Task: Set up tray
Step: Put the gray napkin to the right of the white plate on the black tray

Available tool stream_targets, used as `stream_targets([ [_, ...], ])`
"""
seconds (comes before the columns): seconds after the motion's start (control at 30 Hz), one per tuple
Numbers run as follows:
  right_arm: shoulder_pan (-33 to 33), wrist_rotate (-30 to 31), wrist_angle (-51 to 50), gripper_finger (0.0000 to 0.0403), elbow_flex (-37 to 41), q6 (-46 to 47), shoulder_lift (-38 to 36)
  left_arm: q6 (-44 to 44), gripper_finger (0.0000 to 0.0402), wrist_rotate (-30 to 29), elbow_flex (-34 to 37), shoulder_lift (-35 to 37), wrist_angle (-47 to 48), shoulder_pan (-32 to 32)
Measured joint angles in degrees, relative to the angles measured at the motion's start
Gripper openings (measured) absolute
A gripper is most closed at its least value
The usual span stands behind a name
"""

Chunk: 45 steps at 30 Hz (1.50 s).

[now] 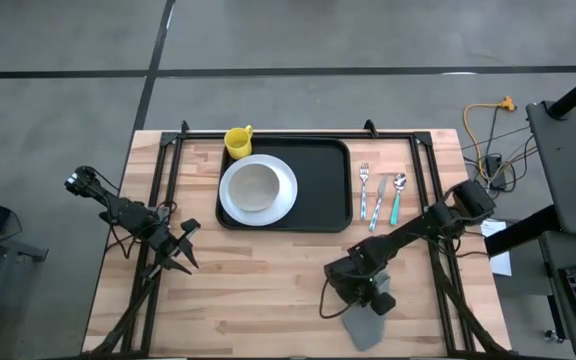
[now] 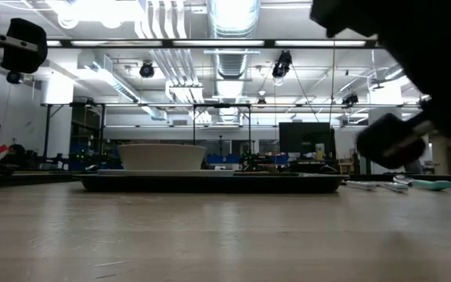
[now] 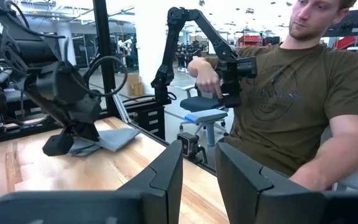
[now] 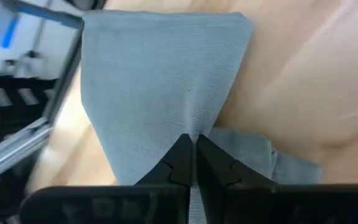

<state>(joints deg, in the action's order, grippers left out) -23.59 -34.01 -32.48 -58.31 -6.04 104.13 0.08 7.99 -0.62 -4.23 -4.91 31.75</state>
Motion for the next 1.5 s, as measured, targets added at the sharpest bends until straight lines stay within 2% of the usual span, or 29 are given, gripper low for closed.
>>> stream_targets([
  [0.23,2.7,4.5,0.4,0.0009,-4.3,-5.5,0.0,0.0,0.0077,0.0,0.0,0.0,0.0,0.0],
  [0.57,3.3,19.4,0.4,0.0009,-11.2,-12.9,-0.1,0.0,0.0077,0.0,0.0,0.0,0.0,0.0],
  [1.03,4.7,42.5,2.8,0.0008,-13.5,-17.9,-4.8,0.0,0.0077,0.0,0.0,-0.2,0.0,0.0],
  [1.33,5.5,57.2,14.0,0.0008,-11.1,-24.4,-14.1,0.0,0.0077,0.0,0.0,-0.4,0.0,0.0],
  [1.5,9.6,58.2,23.3,0.0008,-6.7,-27.2,-19.2,0.0,0.0077,0.0,0.0,-0.6,0.0,0.0],
])
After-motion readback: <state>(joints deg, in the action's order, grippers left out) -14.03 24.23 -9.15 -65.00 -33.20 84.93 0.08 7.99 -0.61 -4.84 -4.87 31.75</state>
